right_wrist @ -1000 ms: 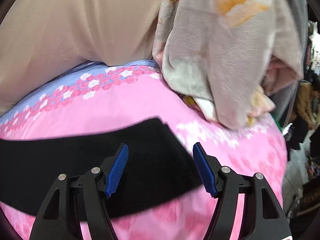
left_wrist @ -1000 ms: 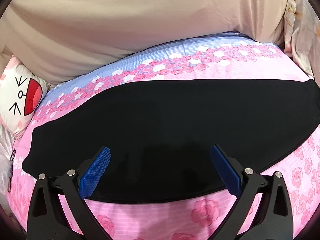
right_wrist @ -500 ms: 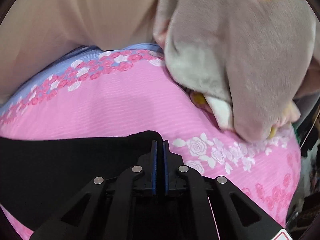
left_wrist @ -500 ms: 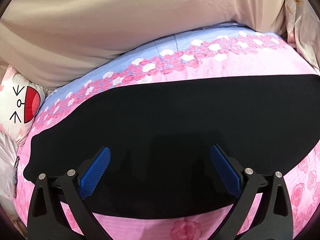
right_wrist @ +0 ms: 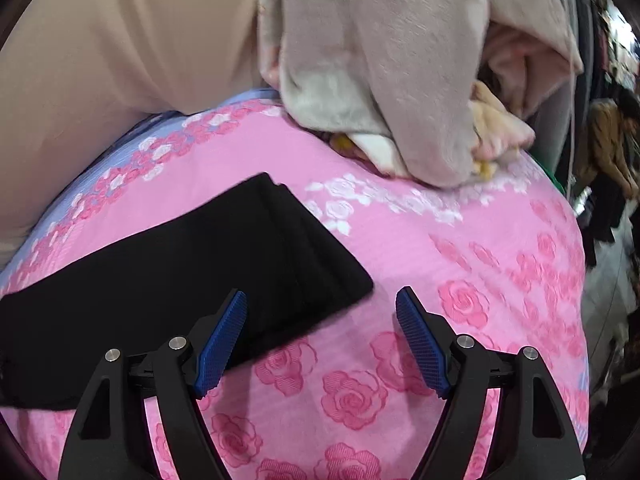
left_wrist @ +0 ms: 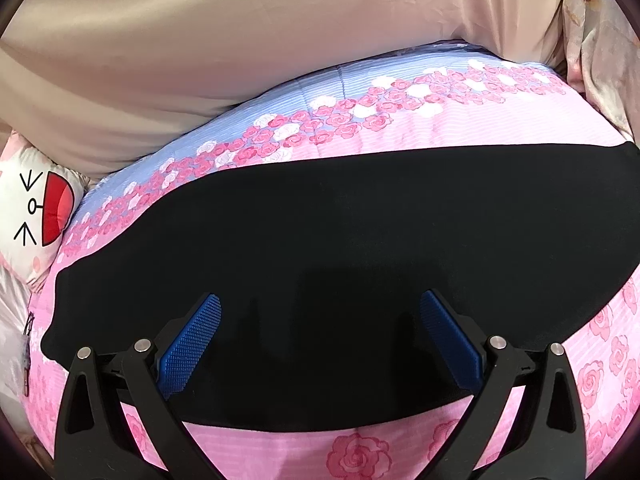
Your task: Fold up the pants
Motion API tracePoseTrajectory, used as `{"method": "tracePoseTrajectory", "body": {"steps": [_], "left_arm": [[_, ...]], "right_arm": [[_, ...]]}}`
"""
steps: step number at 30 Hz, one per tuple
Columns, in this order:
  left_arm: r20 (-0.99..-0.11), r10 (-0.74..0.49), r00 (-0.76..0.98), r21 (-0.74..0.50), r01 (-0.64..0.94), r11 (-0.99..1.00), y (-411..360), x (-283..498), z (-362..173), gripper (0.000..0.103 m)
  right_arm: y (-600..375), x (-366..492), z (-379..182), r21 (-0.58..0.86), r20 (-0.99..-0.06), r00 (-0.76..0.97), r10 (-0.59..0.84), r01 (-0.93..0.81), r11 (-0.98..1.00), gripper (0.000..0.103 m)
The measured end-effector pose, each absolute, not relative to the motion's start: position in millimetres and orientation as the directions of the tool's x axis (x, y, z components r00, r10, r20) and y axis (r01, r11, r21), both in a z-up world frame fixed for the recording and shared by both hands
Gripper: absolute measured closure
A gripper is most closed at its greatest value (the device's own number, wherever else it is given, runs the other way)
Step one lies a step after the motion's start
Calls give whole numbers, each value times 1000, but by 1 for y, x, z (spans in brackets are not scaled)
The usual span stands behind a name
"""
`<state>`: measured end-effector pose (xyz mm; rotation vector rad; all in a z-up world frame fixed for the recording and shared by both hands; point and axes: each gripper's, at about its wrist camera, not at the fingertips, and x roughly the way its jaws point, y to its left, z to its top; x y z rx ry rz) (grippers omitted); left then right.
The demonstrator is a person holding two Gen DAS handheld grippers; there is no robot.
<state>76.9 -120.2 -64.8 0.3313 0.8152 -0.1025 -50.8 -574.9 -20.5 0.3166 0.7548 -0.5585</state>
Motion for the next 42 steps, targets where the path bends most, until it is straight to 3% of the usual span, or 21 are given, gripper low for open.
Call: {"method": "tracePoseTrajectory", "body": {"steps": [8, 12, 14, 19, 21, 27, 31, 36, 42], "left_arm": [[-728, 30, 685, 223, 195, 955, -101, 71, -60, 5], [-734, 28, 678, 197, 173, 965, -87, 74, -60, 5], [-735, 25, 677, 189, 170, 967, -82, 75, -60, 5], [-732, 15, 681, 179, 172, 969, -75, 74, -59, 5], [-732, 11, 681, 173, 170, 970, -71, 75, -59, 5], [-724, 20, 689, 140, 119, 983, -36, 77, -54, 5], [-720, 31, 693, 107, 66, 992, -4, 80, -51, 5], [-720, 48, 693, 89, 23, 996, 37, 76, -51, 5], [-715, 88, 693, 126, 5, 992, 72, 70, -53, 5]], "right_arm": [[-577, -43, -28, 253, -722, 650, -238, 568, 783, 23], [-576, -38, -28, 262, -713, 653, -255, 585, 768, 20], [-576, -36, -29, 252, -706, 655, -271, 589, 768, 27], [-591, -32, -31, 311, -706, 668, -234, 590, 745, 79], [-586, -30, -29, 328, -704, 678, -212, 575, 750, 88], [-501, -7, 20, 331, -631, 768, -110, 394, 857, 88], [-407, 35, 43, 321, -612, 789, 61, 177, 930, 88], [-277, 89, 35, 280, -647, 724, 239, -67, 958, 88], [-190, 121, -1, 242, -714, 636, 292, -168, 956, 88]]}}
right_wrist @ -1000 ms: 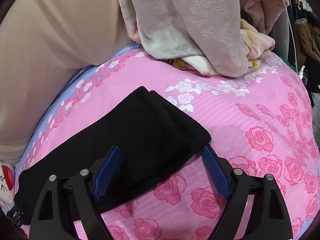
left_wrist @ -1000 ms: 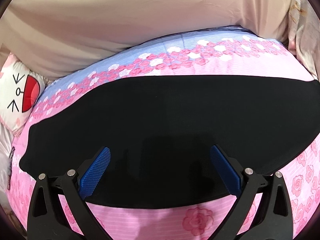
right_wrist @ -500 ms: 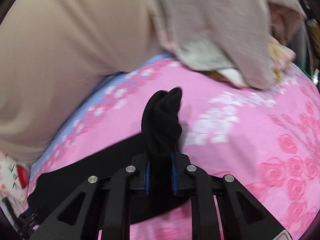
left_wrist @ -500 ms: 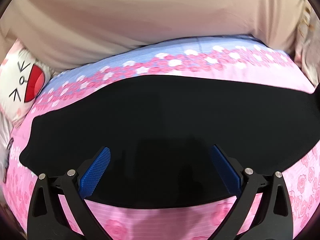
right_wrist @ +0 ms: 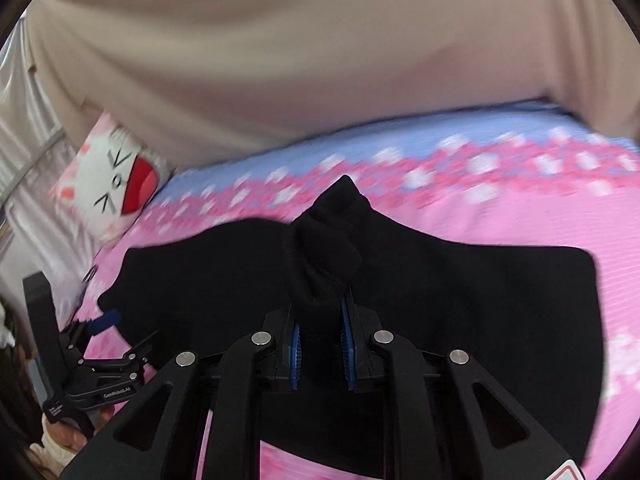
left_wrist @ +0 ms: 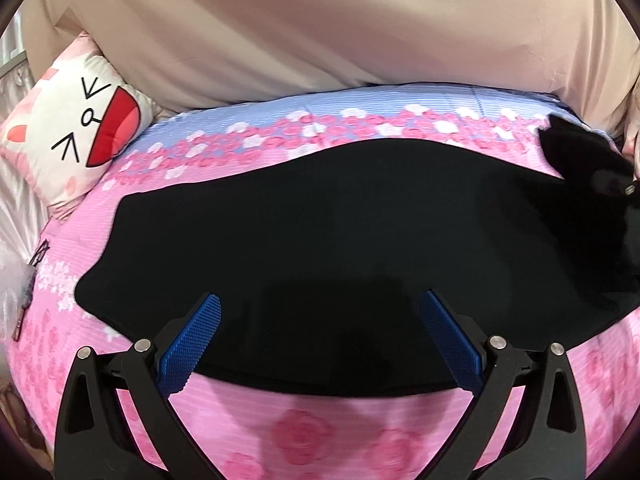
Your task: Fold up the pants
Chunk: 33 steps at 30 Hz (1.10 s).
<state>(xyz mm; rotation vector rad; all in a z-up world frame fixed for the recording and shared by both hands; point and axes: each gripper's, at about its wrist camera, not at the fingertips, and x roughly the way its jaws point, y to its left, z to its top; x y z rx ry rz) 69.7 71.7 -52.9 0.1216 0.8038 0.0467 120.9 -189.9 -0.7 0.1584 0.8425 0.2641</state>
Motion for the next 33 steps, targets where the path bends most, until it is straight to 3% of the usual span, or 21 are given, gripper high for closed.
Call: {"method": "tracePoseTrajectory", "body": {"steps": [5, 7, 8, 10, 15, 17, 18, 19, 21, 24, 26, 28, 29, 30, 31, 33], "left_arm": [[-724, 61, 687, 87, 3, 996, 89, 68, -57, 5], [-729, 48, 683, 70, 5, 998, 93, 70, -59, 5], [-730, 44, 682, 67, 7, 998, 93, 70, -60, 5], [-731, 39, 681, 63, 11, 998, 95, 70, -60, 5], [-732, 28, 680, 46, 9, 999, 100, 72, -60, 5], [-739, 21, 673, 32, 4, 999, 100, 76, -62, 5], [-742, 19, 671, 29, 4, 1000, 99, 76, -63, 5], [-744, 18, 668, 27, 4, 1000, 97, 77, -63, 5], [-743, 17, 669, 32, 10, 999, 93, 75, -63, 5], [-740, 27, 673, 54, 19, 998, 88, 72, -63, 5], [-744, 23, 668, 51, 22, 998, 90, 70, -64, 5], [-748, 19, 663, 37, 13, 999, 96, 69, -65, 5], [-750, 25, 661, 34, 1, 999, 100, 70, -66, 5], [-753, 29, 657, 31, -10, 999, 103, 71, -67, 5], [-756, 30, 654, 23, -18, 1000, 105, 72, -68, 5], [-759, 21, 651, 4, -29, 1000, 111, 72, -69, 5]], "right_arm": [[-158, 122, -31, 136, -780, 589, 209, -167, 977, 83], [-149, 118, -41, 108, -802, 562, 201, -195, 975, 75], [-146, 111, -42, 102, -803, 557, 211, -219, 970, 65], [-146, 97, -32, 110, -791, 567, 231, -240, 965, 55], [-167, 72, 1, 155, -715, 657, 238, -183, 971, 48], [-170, 79, 10, 141, -696, 691, 197, -138, 980, 59], [-171, 85, 11, 147, -691, 696, 195, -128, 981, 85], [-173, 95, 8, 177, -691, 692, 209, -118, 977, 100], [-172, 118, -10, 231, -705, 664, 249, -116, 966, 101], [-155, 142, -57, 228, -797, 539, 273, -151, 962, 101], [-154, 136, -54, 228, -777, 570, 269, -144, 963, 101], [-153, 126, -39, 278, -752, 581, 312, -149, 949, 92], [-151, 121, -33, 266, -742, 593, 313, -168, 949, 92], [-146, 114, -28, 225, -742, 604, 291, -184, 957, 85], [-137, 106, -27, 136, -752, 617, 232, -199, 971, 63], [-121, 96, -31, 6, -759, 632, 156, -233, 972, 49]]}}
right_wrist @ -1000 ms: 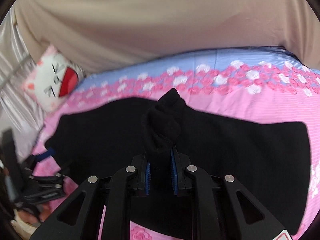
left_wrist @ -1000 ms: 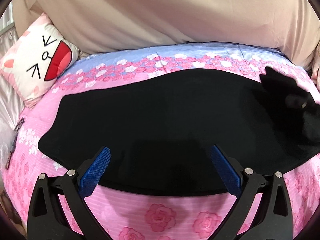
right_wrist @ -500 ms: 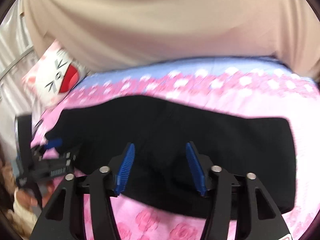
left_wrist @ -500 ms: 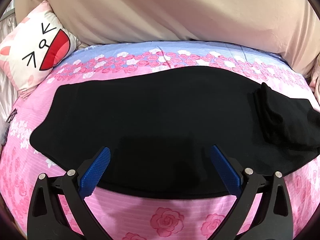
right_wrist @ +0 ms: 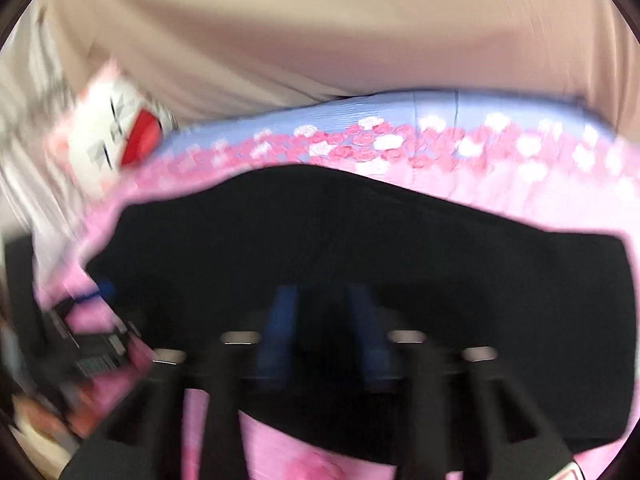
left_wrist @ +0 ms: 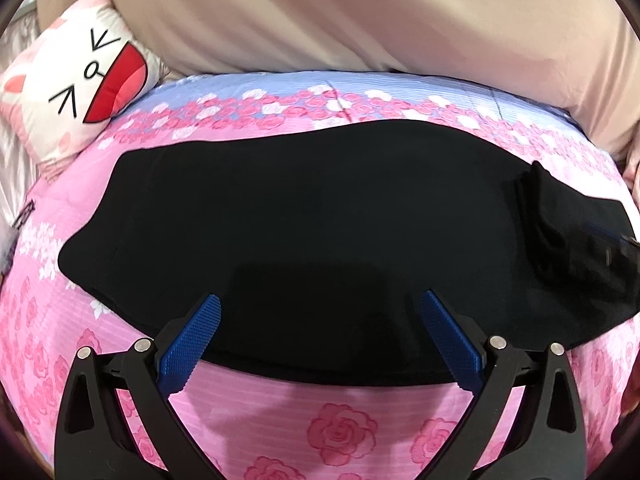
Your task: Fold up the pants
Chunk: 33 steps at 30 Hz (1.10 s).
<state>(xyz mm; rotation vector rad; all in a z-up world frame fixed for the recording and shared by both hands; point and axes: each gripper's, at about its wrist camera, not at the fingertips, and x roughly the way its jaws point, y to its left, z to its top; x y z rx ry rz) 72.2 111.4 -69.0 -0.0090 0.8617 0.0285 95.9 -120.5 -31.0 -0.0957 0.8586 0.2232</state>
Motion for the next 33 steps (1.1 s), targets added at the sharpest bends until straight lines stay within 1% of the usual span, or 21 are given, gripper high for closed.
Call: {"method": "tracePoseTrajectory", "body": {"steps": [2, 4, 5, 6, 8, 9, 12, 14, 15, 16, 17, 19, 21, 22, 24, 26, 28, 29, 31, 32, 33], "left_arm": [[-759, 22, 650, -1, -35, 999, 115, 72, -69, 5], [-764, 25, 645, -2, -40, 999, 117, 74, -71, 5], [-765, 25, 644, -2, -41, 999, 117, 75, -71, 5], [-767, 26, 642, 0, -41, 999, 117, 75, -72, 5], [-766, 28, 642, 4, -39, 999, 118, 74, -71, 5], [-763, 33, 646, 8, -42, 999, 120, 74, -70, 5], [-754, 46, 655, 7, -62, 998, 128, 74, -66, 5], [-755, 43, 654, -12, -79, 997, 134, 77, -66, 5], [-757, 42, 652, -16, -83, 996, 136, 78, -66, 5], [-762, 45, 646, -15, -87, 996, 137, 80, -68, 5], [-767, 48, 640, -14, -91, 996, 139, 82, -69, 5], [-775, 36, 630, -31, -96, 995, 147, 81, -70, 5], [-775, 19, 631, -76, -123, 990, 166, 78, -69, 5], [-774, 22, 633, -98, -155, 983, 178, 76, -67, 5], [-758, 43, 651, -144, -230, 962, 207, 70, -64, 5], [-754, 106, 649, -154, -330, 931, 235, 64, -62, 5], [-751, 148, 643, -205, -441, 874, 269, 60, -64, 5], [-756, 145, 638, -241, -477, 846, 283, 60, -68, 5], [-781, 80, 620, -337, -525, 781, 310, 67, -84, 5], [-787, 61, 614, -356, -533, 768, 315, 72, -88, 5], [-768, 92, 634, -339, -523, 782, 313, 76, -84, 5]], "right_arm": [[-107, 94, -40, -70, -770, 626, 126, -279, 958, 49], [-104, 98, -53, -108, -777, 620, 105, -296, 949, 49], [-103, 102, -58, -127, -776, 624, 88, -291, 948, 51], [-104, 107, -62, -147, -766, 639, 69, -280, 949, 63], [-112, 114, -55, -85, -771, 628, 102, -260, 962, 84], [-115, 116, -46, -29, -770, 623, 137, -248, 968, 87], [-105, 110, -20, 18, -731, 650, 210, -289, 957, 88], [-89, 112, -27, 43, -752, 608, 255, -340, 939, 88], [-82, 118, -43, 32, -782, 574, 242, -351, 936, 87], [-78, 122, -57, 14, -808, 547, 221, -356, 934, 80], [-77, 117, -63, -12, -783, 584, 215, -360, 933, 80], [-79, 111, -55, 39, -774, 580, 254, -357, 933, 65], [-85, 100, -36, 93, -737, 606, 300, -349, 932, 62], [-87, 96, -30, 87, -726, 623, 292, -338, 937, 55], [-93, 91, -23, 53, -717, 652, 247, -302, 952, 46], [-97, 83, -21, 27, -721, 659, 212, -278, 960, 45], [-106, 79, -23, 40, -721, 663, 203, -253, 967, 44], [-113, 75, -25, 63, -720, 662, 208, -237, 969, 44], [-124, 71, -27, 92, -721, 660, 210, -210, 973, 41], [-131, 68, -28, 98, -721, 661, 205, -195, 976, 40], [-134, 66, -28, 100, -721, 664, 198, -184, 978, 39]]}}
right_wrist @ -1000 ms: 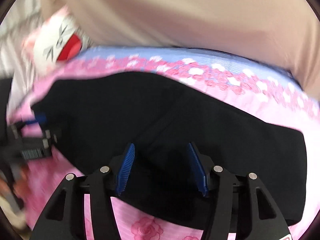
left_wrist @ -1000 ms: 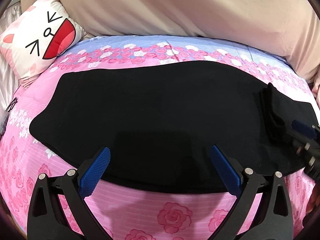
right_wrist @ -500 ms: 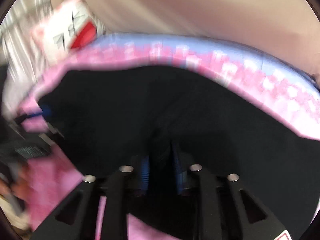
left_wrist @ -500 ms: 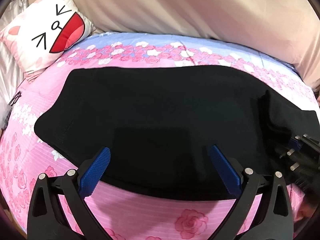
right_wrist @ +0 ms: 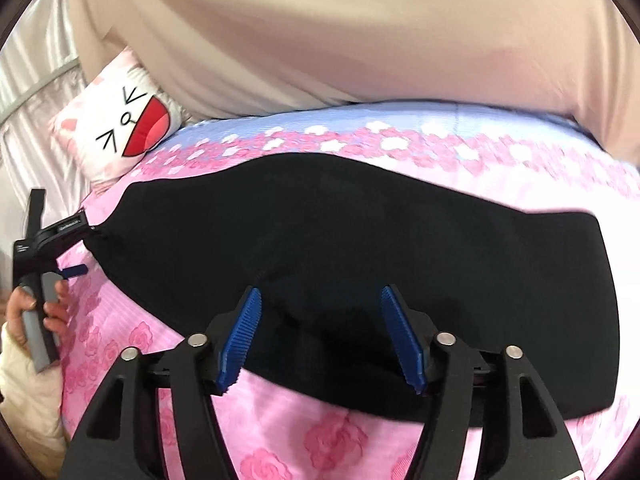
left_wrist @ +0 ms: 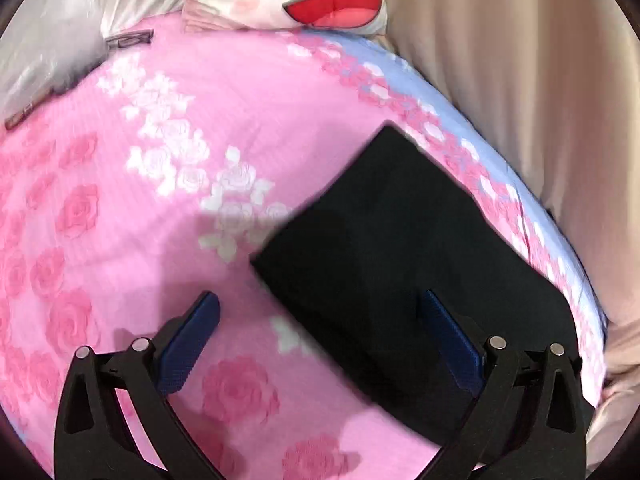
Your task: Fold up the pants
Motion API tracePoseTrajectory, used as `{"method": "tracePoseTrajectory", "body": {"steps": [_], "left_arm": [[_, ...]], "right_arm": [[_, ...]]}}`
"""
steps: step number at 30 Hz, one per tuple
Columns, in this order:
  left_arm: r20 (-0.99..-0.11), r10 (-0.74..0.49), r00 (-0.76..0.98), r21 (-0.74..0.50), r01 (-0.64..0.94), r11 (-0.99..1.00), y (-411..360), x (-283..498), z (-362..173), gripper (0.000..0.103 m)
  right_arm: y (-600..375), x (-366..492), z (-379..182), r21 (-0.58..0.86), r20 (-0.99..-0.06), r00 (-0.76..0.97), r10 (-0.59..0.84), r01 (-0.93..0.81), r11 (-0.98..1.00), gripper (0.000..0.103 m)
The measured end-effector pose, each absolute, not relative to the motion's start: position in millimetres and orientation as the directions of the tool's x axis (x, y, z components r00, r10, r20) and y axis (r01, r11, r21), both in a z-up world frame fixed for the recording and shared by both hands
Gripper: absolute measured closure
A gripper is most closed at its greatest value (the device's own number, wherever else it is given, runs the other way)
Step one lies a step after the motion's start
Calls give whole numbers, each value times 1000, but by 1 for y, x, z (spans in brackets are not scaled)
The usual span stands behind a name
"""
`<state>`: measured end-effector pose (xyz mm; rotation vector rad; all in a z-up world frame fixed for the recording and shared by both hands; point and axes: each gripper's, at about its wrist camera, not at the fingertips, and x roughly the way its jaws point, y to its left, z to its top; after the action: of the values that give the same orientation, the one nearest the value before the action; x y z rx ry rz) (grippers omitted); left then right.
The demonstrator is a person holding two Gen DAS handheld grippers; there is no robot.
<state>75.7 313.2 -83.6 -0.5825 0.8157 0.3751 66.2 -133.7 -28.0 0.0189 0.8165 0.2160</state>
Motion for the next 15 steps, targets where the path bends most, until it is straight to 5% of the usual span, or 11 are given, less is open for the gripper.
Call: {"method": "tracePoseTrajectory", "body": {"steps": [3, 5, 6, 7, 15], "left_arm": [[-778, -3, 628, -380, -467, 798, 304, 97, -86, 5], [-775, 42, 630, -345, -479, 807, 295, 106, -87, 10], [-779, 72, 623, -308, -480, 821, 289, 110, -86, 25], [-776, 81, 625, -285, -463, 839, 280, 113, -82, 76], [-638, -22, 770, -212, -148, 966, 159, 105, 16, 82]], "right_arm": [[-150, 59, -26, 120, -713, 677, 184, -141, 983, 34], [-163, 52, -24, 142, -700, 691, 179, -112, 984, 31], [-169, 48, -23, 147, -696, 697, 173, -96, 984, 31], [-177, 44, -21, 149, -690, 706, 159, -76, 986, 31], [-234, 26, -18, 225, -660, 740, 127, 33, 974, 31]]}}
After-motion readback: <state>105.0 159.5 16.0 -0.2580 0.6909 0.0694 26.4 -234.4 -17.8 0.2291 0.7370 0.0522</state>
